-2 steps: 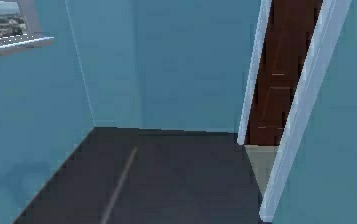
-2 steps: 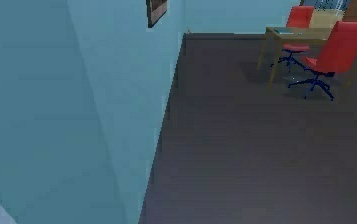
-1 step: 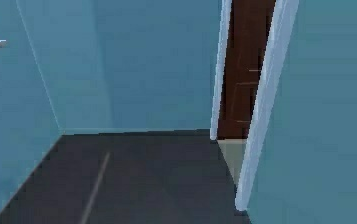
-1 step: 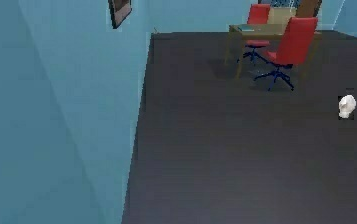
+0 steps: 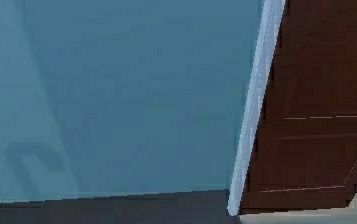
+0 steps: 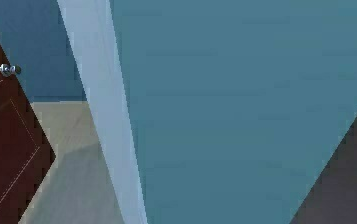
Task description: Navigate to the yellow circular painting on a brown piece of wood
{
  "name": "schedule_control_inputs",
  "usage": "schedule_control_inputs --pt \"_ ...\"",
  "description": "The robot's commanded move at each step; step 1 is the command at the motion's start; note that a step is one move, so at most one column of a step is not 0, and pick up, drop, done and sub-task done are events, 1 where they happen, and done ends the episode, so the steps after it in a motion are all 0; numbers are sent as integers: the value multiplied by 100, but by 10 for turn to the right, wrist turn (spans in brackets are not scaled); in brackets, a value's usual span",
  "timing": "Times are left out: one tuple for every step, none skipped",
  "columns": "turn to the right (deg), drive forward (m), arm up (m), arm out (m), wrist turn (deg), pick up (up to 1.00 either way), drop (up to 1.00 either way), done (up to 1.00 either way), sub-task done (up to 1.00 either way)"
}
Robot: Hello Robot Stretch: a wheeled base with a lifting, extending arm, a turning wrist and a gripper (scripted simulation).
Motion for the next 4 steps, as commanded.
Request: schedule_control_inputs --pt "30 0 0 0 0 0 0 0 0" --pt "0 25 0 0 0 0 0 0 0" --pt "450 0 0 0 0 0 0 0 0" --pt "30 0 0 0 0 0 0 0 0"
